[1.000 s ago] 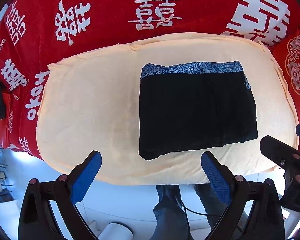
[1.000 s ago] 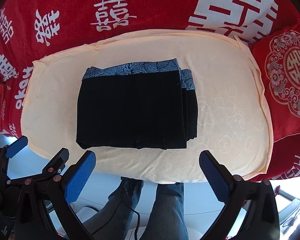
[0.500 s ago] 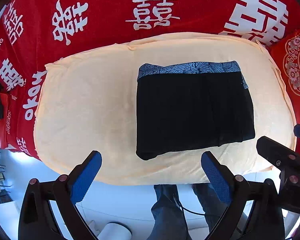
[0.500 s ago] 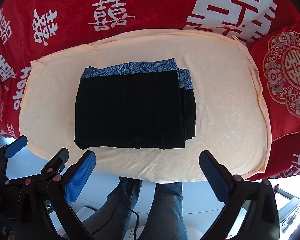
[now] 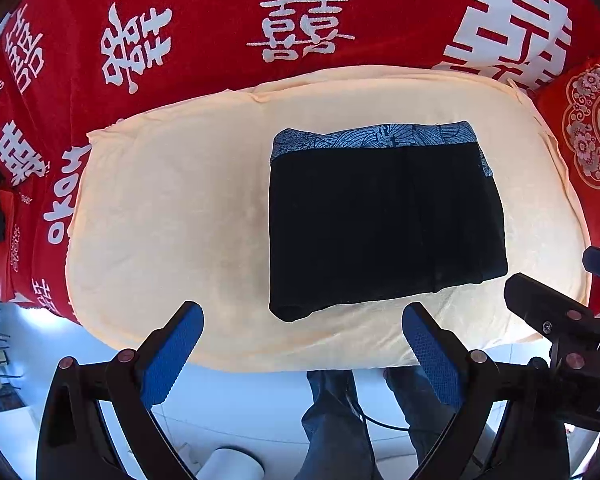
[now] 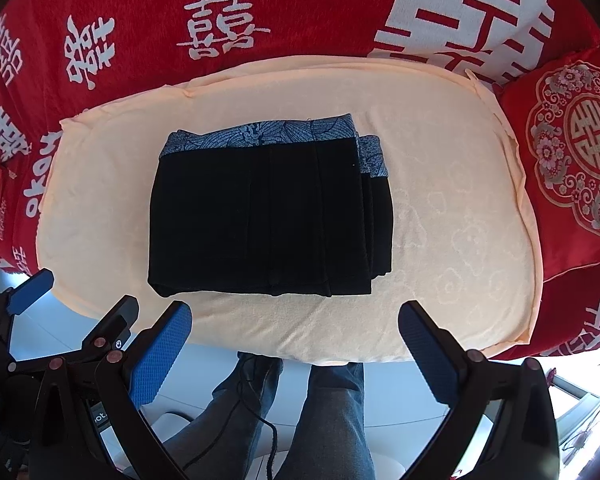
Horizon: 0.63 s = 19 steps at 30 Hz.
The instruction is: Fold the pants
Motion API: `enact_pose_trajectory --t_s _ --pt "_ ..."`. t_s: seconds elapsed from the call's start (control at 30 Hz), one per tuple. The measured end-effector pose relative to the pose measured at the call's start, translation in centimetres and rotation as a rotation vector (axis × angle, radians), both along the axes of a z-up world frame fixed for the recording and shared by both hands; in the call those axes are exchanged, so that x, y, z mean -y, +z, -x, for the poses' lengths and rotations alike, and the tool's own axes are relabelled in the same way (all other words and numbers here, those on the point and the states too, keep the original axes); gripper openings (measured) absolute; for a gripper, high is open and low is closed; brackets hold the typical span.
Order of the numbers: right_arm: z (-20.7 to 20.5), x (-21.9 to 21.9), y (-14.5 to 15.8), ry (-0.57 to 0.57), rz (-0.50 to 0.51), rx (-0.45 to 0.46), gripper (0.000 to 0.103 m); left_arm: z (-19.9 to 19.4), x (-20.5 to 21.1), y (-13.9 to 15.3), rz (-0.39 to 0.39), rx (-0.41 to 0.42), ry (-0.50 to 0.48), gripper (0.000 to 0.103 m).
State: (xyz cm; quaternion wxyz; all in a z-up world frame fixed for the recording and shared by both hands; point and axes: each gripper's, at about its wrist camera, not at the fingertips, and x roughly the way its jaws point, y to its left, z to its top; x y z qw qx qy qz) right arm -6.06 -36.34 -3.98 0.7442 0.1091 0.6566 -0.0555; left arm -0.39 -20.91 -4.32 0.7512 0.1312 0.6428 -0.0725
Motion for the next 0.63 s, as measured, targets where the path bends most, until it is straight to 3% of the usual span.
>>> enact_pose_trajectory --t_s 0.63 --pt "-0.60 -0.30 -0.21 0.013 0.001 -0.008 0.103 -0.01 0.14 -0.04 0.013 0.013 -0.011 0.100"
